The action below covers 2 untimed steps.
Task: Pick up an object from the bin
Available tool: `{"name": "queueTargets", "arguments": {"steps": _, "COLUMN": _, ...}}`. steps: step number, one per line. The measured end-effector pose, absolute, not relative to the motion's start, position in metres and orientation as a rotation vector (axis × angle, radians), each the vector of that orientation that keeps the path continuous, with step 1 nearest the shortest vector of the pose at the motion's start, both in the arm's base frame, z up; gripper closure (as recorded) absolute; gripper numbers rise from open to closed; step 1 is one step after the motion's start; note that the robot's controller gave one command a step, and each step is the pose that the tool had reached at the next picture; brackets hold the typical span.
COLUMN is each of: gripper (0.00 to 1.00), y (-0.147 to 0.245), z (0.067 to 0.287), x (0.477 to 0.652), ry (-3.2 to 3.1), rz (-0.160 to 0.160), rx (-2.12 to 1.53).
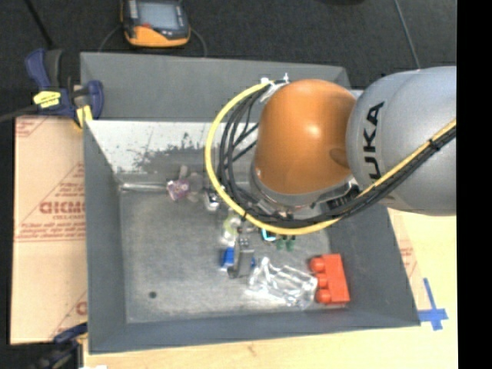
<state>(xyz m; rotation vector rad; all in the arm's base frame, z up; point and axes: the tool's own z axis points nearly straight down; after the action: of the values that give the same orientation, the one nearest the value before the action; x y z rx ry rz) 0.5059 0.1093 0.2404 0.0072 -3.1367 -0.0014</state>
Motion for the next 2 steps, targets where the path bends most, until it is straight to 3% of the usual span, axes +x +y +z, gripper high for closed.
{"name": "queueTargets", "arguments": {"steps": 1, "gripper": 0.00, "y": 0.060, "z": 0.168, "x": 0.493, "ry": -3.135, "rz": 0.002, "rx": -0.028}}
{"name": "queueTargets", "arguments": {"steps": 2, "gripper": 0.00, "y": 0.039, "z": 0.076, "x": 0.538, "ry": -3.143, "rz": 0.002, "rx": 0.076}}
